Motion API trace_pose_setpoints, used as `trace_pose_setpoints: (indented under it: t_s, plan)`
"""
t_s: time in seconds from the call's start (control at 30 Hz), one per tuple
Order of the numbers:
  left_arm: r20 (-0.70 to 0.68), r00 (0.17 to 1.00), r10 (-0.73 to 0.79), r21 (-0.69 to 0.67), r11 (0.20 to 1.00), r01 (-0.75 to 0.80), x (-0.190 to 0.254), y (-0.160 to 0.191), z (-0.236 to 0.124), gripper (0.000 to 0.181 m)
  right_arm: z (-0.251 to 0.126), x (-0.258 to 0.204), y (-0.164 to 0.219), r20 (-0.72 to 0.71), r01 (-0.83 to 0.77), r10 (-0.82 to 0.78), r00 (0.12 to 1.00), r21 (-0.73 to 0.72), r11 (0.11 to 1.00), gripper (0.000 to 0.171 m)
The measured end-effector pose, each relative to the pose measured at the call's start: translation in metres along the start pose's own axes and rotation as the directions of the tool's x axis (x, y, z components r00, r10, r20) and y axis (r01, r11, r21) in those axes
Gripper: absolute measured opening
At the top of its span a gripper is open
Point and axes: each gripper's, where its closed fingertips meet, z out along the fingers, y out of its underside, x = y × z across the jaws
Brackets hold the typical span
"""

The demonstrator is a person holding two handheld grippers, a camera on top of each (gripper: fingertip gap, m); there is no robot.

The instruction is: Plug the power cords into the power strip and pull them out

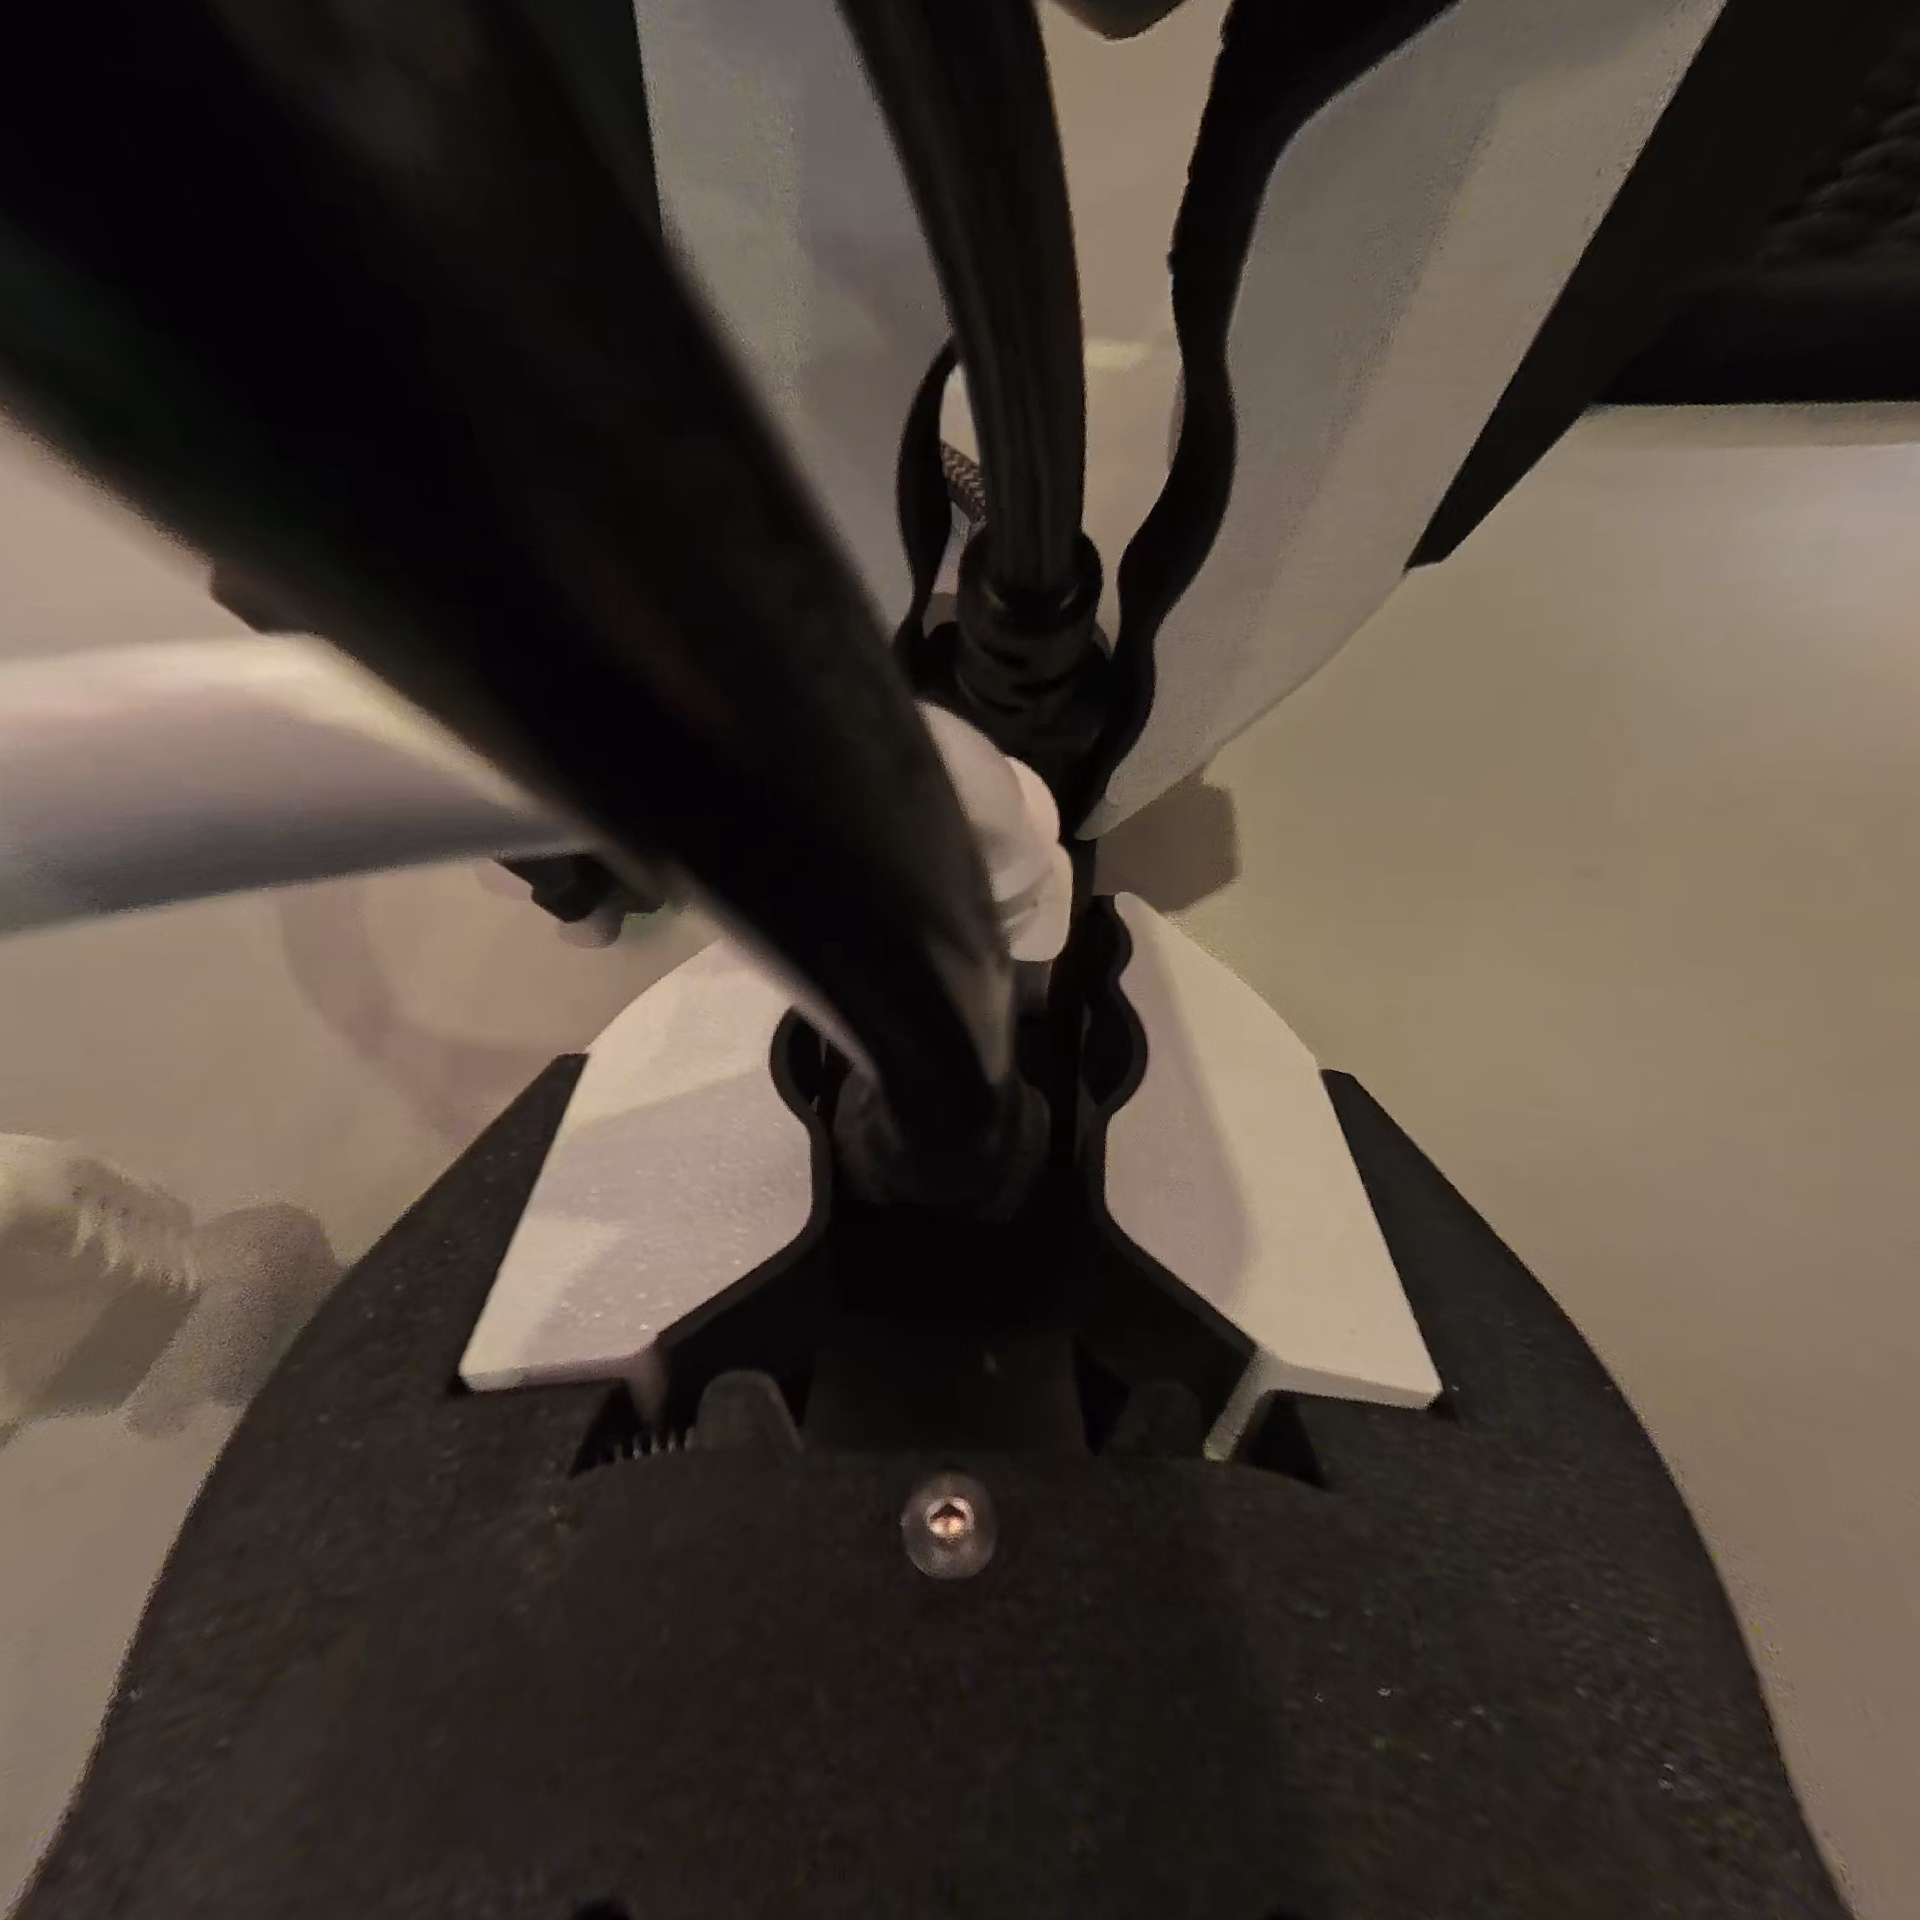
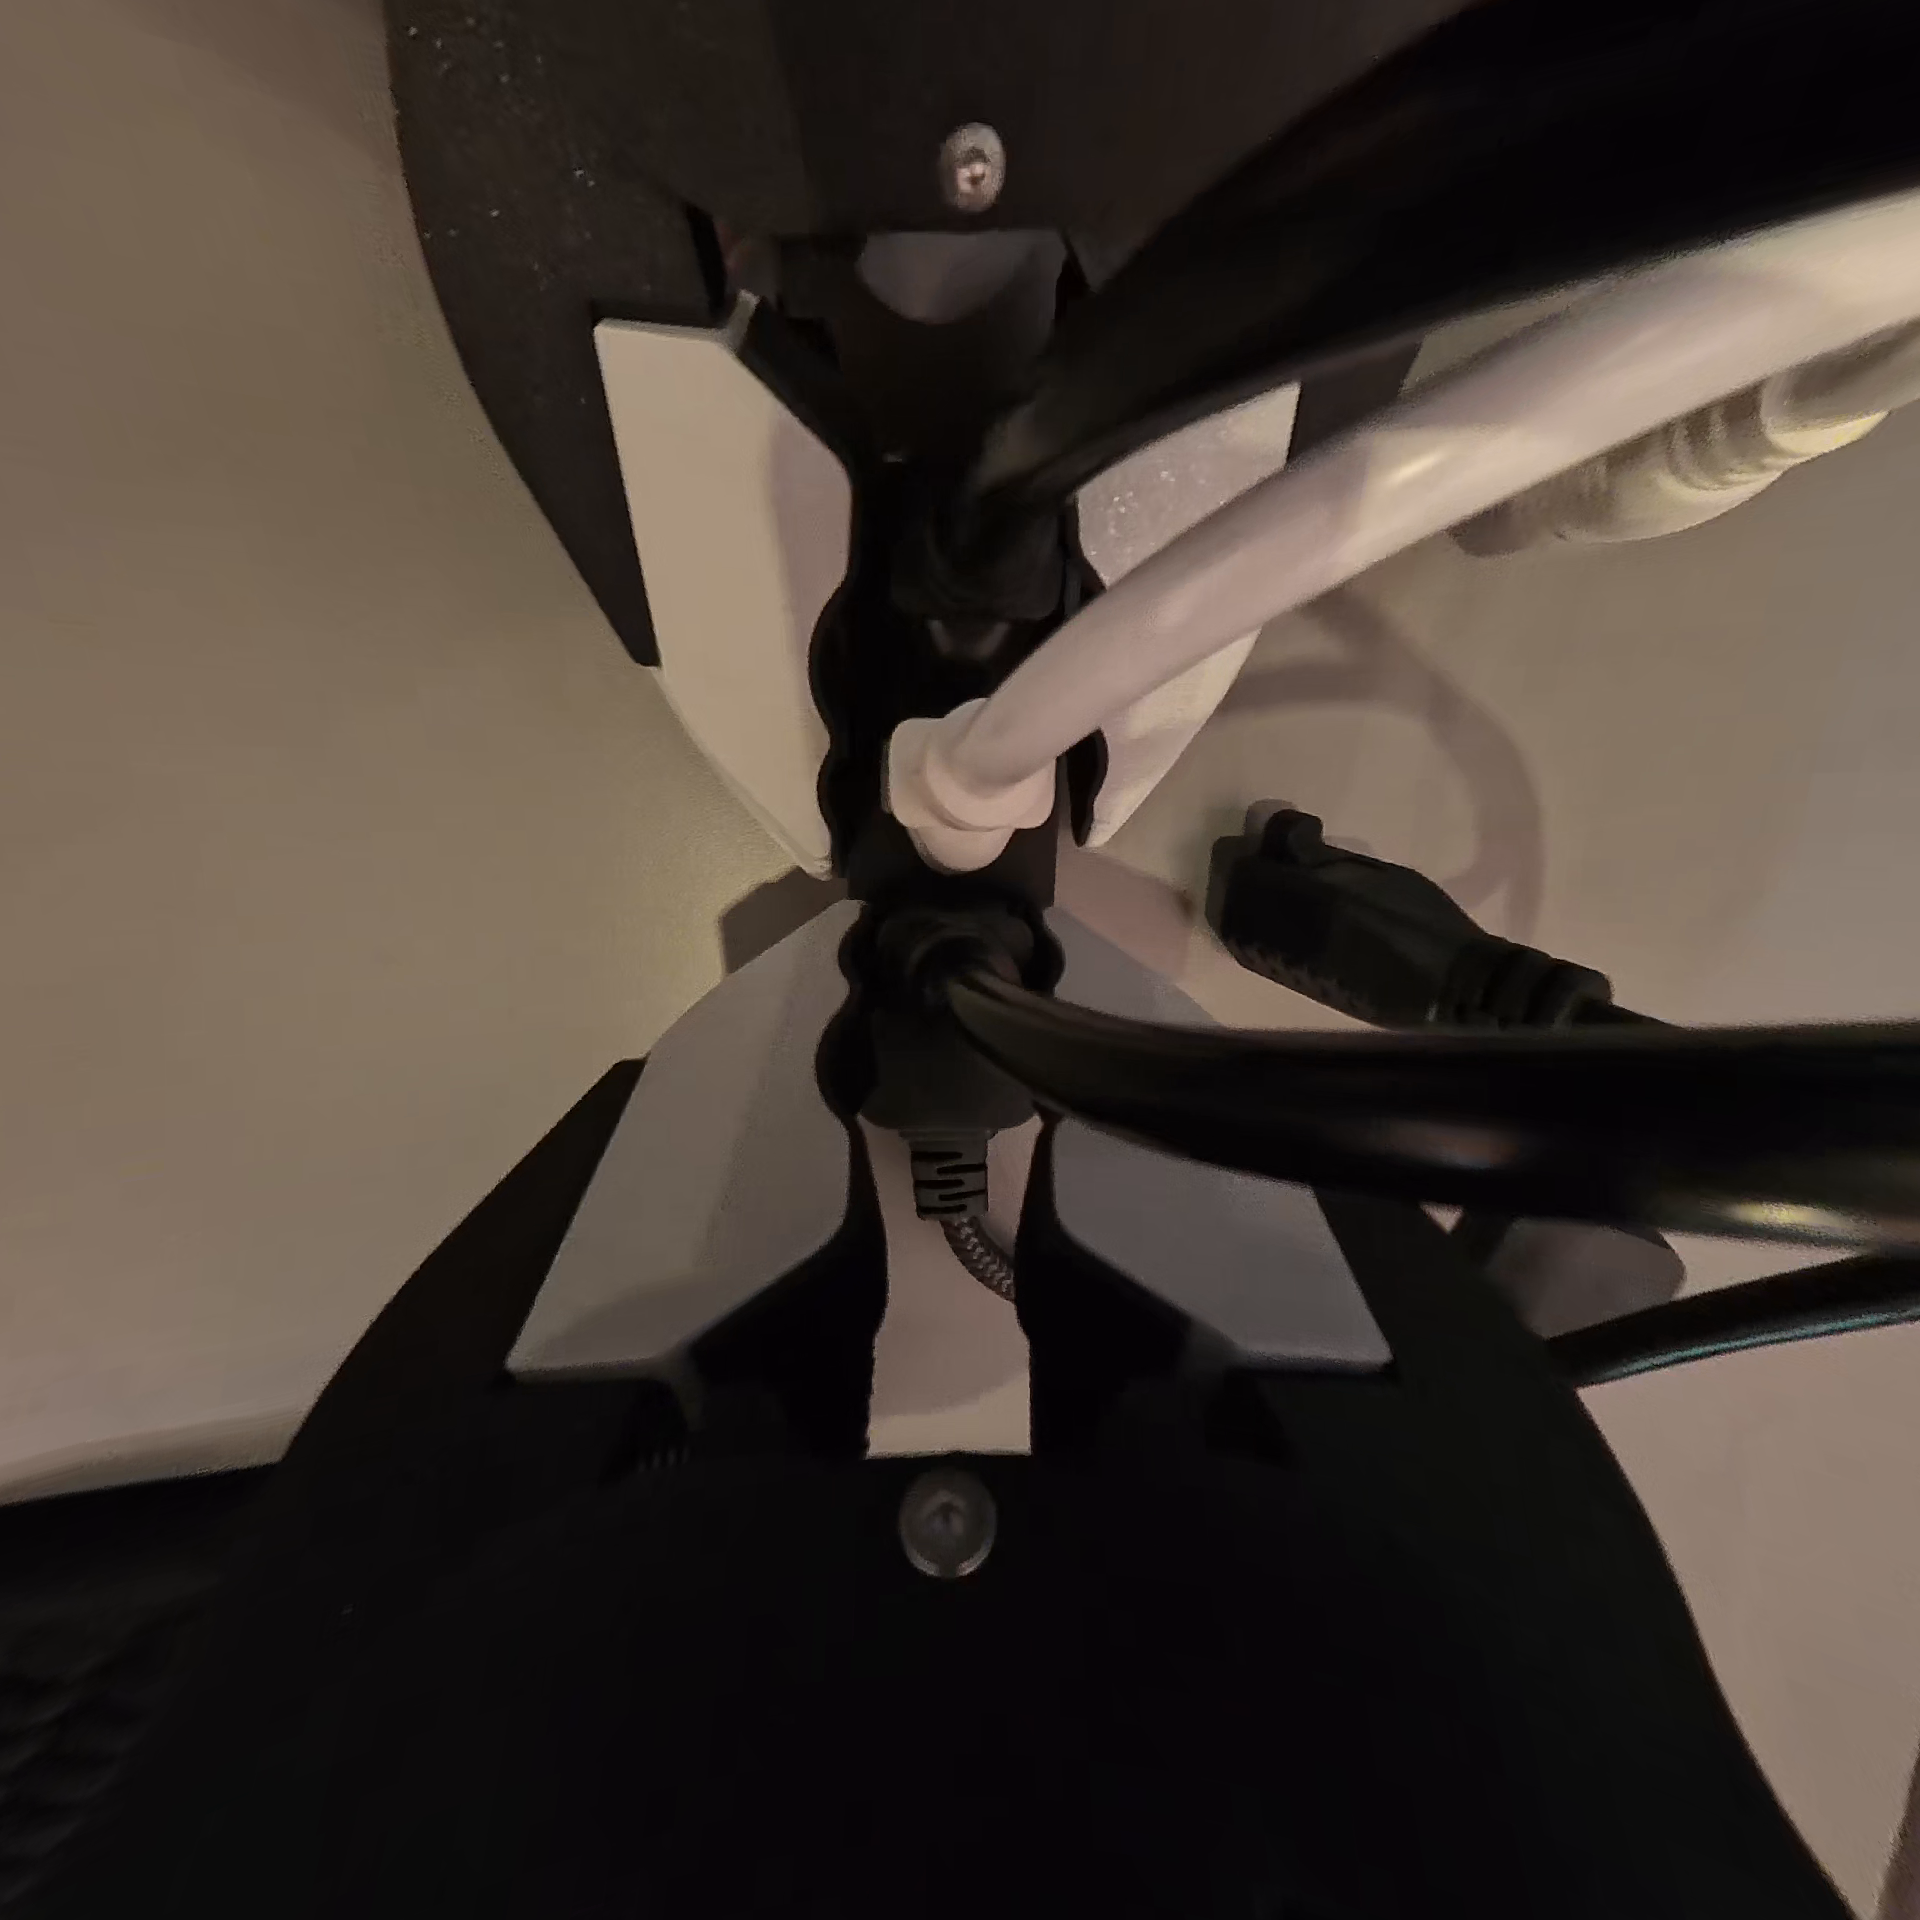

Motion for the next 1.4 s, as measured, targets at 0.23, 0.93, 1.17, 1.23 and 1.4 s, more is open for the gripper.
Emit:
trace_pose_setpoints:
  t_s: [0.23, 0.93, 1.17, 1.23, 1.4]
  plan:
    - [-0.026, 0.999, -0.019, -0.007, 1.000, 0.019, 0.003, 0.000, 0.002, 0.049, 0.000, -0.003, 0.000, 0.012, -0.098, 0.097, 0.995, 0.025, 0.995, 0.027]
    - [-0.050, 0.999, -0.008, -0.025, 1.000, 0.006, 0.010, 0.001, 0.004, 0.046, -0.002, -0.005, -0.001, 0.261, 0.008, 0.006, 0.965, -0.054, 0.999, 0.021]
    - [-0.026, 0.999, -0.044, -0.014, 0.999, 0.044, 0.004, -0.001, 0.004, 0.045, -0.003, -0.001, 0.001, -0.039, 0.099, -0.099, 0.994, -0.010, 0.995, 0.026]
    - [-0.031, 0.999, -0.042, -0.012, 0.999, 0.041, 0.005, -0.001, 0.004, 0.046, -0.004, -0.001, 0.001, -0.121, 0.129, -0.130, 0.984, -0.017, 0.992, 0.026]
    - [-0.052, 0.999, -0.014, -0.017, 1.000, 0.013, 0.009, -0.001, 0.005, 0.046, -0.004, -0.004, 0.002, -0.042, 0.113, -0.115, 0.993, -0.039, 0.993, 0.031]
